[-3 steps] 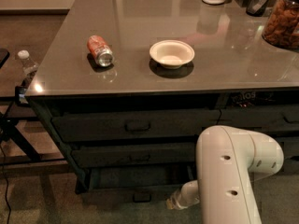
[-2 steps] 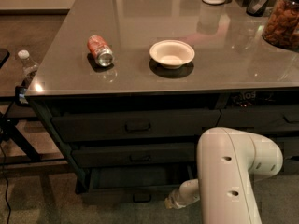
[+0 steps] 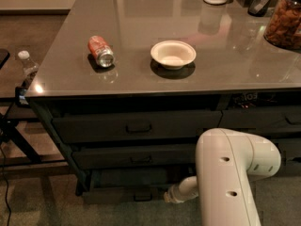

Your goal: Close bottom drawer

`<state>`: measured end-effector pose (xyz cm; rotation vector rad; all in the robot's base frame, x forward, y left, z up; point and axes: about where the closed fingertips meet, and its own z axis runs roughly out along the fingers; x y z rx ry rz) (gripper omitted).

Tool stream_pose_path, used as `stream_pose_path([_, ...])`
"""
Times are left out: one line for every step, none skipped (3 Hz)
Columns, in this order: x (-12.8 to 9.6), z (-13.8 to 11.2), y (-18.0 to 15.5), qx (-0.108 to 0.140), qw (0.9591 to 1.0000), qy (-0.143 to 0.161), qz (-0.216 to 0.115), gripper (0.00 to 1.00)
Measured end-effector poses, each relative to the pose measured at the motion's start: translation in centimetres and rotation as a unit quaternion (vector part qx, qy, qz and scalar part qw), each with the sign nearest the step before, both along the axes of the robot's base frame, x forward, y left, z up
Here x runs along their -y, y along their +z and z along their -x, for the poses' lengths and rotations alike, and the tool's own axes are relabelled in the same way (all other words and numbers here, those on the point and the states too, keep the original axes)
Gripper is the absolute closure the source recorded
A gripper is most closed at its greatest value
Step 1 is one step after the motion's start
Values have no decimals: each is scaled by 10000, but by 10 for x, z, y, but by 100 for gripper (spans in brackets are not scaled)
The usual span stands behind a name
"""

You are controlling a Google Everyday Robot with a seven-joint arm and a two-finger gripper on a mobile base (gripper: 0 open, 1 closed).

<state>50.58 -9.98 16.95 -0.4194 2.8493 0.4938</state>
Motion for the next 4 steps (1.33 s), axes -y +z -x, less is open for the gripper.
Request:
stream_pose_path([-2,-15,3,156,9998,-118,-9,100])
stream_pose_path([-2,-15,3,156,9998,-118,-9,100])
stream_pose_path([0,-38,9,392,9988,-280,-23,100])
stream_pose_path([0,-37,9,393,9988,-281,-23,100])
